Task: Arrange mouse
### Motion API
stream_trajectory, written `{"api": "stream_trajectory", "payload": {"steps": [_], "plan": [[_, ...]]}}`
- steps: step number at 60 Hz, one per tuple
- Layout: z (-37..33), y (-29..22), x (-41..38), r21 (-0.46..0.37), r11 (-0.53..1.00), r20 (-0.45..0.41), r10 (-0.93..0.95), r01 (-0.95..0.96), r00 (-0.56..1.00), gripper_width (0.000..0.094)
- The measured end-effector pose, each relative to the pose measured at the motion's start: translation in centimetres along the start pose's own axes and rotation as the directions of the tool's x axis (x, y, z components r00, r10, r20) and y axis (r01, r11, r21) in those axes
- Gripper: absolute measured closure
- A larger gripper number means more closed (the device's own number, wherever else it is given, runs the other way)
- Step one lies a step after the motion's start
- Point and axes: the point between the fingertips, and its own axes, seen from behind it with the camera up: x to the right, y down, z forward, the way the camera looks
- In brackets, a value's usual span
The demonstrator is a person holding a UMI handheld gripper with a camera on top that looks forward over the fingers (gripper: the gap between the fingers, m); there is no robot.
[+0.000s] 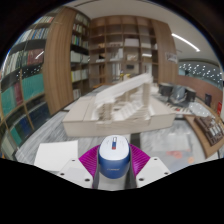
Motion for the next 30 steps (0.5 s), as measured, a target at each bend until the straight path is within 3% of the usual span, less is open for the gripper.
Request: {"api": "stream_trajectory", "payload": {"steps": [7,12,18,27,30], "plan": [[-4.3,-3.0,7.6,0.074,0.997,-0.093,0.043,-0.037,0.995,0.0517],[-4.7,0.2,13.7,0.012,0.998,-0.161,0.058,-0.057,0.985,0.0521],[-4.1,6.1,17.3,-0.094,0.99,-0.183,0.082,-0.101,0.98,0.0521],[-2.8,10.4,19.3,-0.146,0.983,-0.191,0.084,-0.113,0.978,0.0518],[-2.5,10.5,19.3,-0.135,0.984,-0.177,0.094,-0.118,0.98,0.0471]]}}
